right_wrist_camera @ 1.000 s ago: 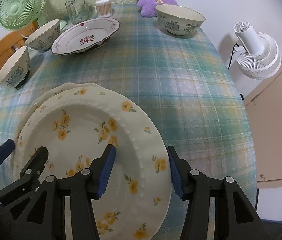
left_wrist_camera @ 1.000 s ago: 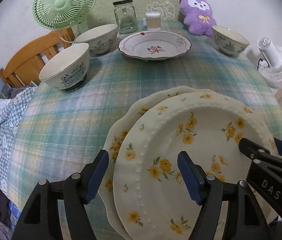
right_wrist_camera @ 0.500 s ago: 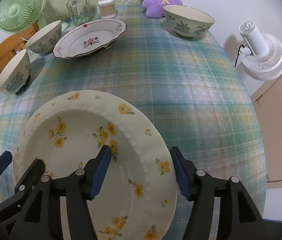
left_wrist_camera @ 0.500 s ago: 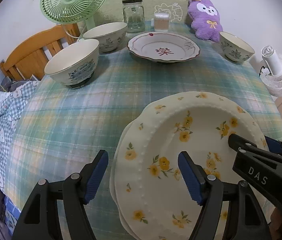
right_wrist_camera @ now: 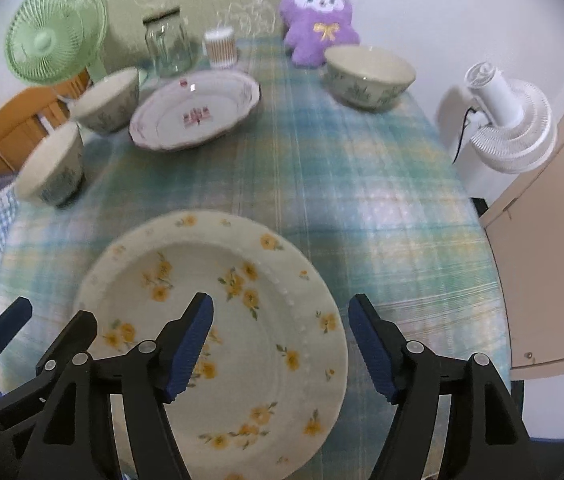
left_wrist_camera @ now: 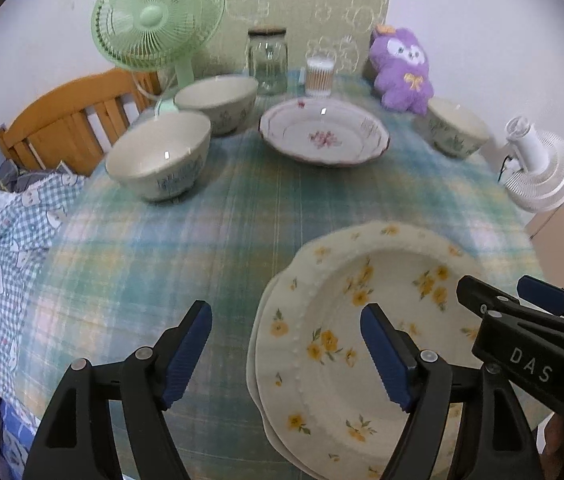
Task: Organize plates and bowls
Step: 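Open both grippers and pull them back from the stacked plates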
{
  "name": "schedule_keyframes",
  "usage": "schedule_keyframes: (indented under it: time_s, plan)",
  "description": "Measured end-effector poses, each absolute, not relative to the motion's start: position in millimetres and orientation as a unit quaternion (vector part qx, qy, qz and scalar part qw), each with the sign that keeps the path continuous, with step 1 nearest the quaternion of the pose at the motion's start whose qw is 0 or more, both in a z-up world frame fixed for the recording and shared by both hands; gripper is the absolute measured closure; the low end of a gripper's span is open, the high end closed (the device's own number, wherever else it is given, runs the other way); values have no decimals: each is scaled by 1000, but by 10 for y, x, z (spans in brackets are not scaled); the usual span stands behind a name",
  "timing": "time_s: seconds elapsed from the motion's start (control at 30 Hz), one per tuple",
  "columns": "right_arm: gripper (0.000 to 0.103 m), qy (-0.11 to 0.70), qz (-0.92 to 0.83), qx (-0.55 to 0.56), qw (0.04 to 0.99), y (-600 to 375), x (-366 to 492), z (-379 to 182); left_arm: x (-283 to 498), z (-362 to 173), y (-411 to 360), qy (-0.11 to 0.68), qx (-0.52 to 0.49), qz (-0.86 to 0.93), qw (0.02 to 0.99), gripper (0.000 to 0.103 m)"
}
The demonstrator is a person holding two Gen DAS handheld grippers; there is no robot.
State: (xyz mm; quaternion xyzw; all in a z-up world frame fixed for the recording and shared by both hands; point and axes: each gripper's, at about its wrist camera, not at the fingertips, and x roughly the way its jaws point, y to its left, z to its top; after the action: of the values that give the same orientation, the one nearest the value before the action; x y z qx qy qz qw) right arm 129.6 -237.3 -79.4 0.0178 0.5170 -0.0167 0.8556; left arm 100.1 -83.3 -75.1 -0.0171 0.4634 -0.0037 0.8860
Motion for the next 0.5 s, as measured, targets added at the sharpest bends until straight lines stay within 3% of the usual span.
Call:
schedule_keyframes:
  time_s: [0.5]
  plan:
    - [30, 440, -13, 37, 897, -2226, 1258, 57, 1130, -127, -612, 414, -36, -5, 909, 24]
